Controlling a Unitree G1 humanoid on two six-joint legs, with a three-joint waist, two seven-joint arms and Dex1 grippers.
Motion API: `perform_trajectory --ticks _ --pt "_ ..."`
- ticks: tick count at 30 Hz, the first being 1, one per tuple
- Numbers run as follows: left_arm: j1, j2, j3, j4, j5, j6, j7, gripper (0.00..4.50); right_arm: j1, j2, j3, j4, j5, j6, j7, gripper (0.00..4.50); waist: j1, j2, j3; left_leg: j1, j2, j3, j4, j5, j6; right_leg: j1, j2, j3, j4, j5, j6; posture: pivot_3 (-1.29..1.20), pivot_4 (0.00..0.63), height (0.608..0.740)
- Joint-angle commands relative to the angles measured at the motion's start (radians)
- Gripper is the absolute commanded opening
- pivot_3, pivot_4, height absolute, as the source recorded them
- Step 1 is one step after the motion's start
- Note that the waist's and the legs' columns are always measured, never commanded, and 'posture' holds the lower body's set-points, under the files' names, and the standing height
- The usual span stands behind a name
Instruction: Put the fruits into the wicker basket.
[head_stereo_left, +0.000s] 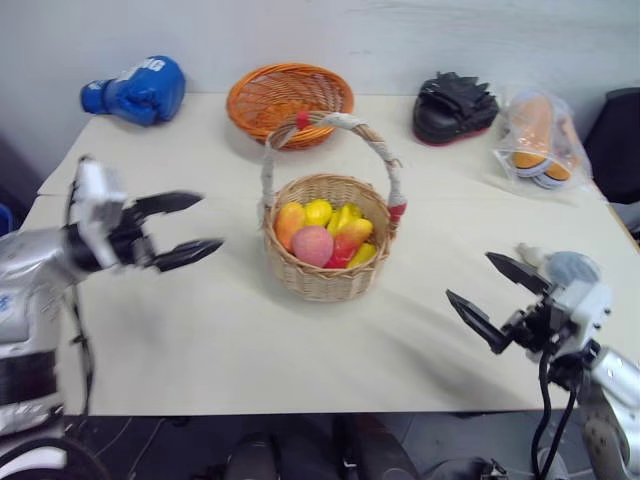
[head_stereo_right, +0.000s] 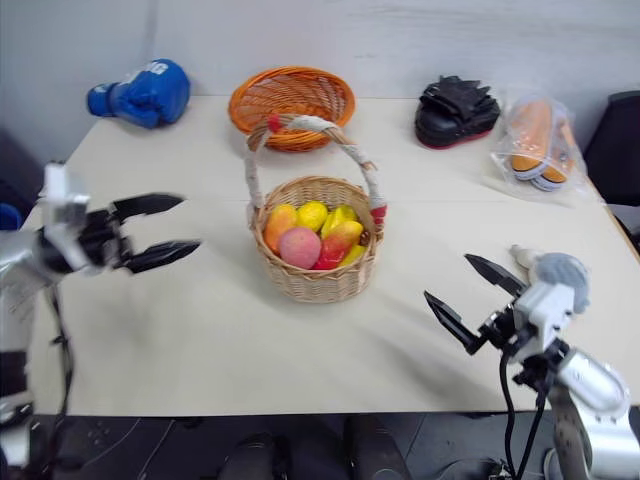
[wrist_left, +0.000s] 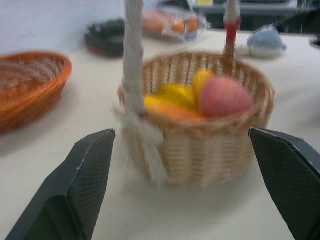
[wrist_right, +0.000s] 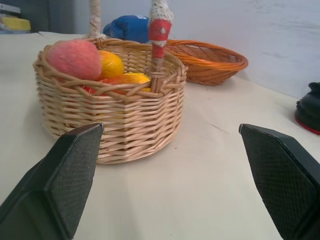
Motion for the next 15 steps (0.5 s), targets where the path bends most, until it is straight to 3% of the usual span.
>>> perform_trajectory --ticks 1,10,13,15 --pt "0.120 0.038 0.076 -0.044 -0.067 0.004 -0.088 4.48 -0.237 -0.052 0.057 0.061 0.086 0.132 0.077 4.50 -0.013 0.000 0.000 0.000 0.001 0.001 0.000 0.000 0.000 -0.001 0.001 0.000 0.000 0.000 0.000 0.00 0.150 0.740" --pt "0.120 -0.006 0.033 -0.190 -0.166 0.074 -0.026 4.48 -0.693 0.007 0.263 0.345 0.051 0.360 0.213 4.50 0.000 0.001 0.001 -0.004 0.001 -0.002 -0.001 0.000 0.000 -0.004 0.000 -0.002 -0.001 -0.001 -0.002 0.00 0.150 0.740" --pt "0.115 -0.024 0.023 -0.198 -0.169 0.078 0.005 4.50 -0.759 0.025 0.314 0.365 0.053 0.405 0.295 3.90 -0.002 0.001 0.001 -0.005 0.001 -0.001 -0.001 -0.001 0.001 -0.005 -0.001 -0.001 -0.001 0.000 -0.001 0.00 0.150 0.740" --pt "0.127 -0.028 0.030 -0.179 -0.165 0.074 0.011 4.50 -0.784 0.039 0.339 0.385 0.027 0.397 0.327 3.20 -0.003 0.001 0.001 -0.005 0.001 -0.001 -0.001 -0.001 0.001 -0.005 0.000 -0.001 -0.001 0.000 -0.001 0.00 0.150 0.740"
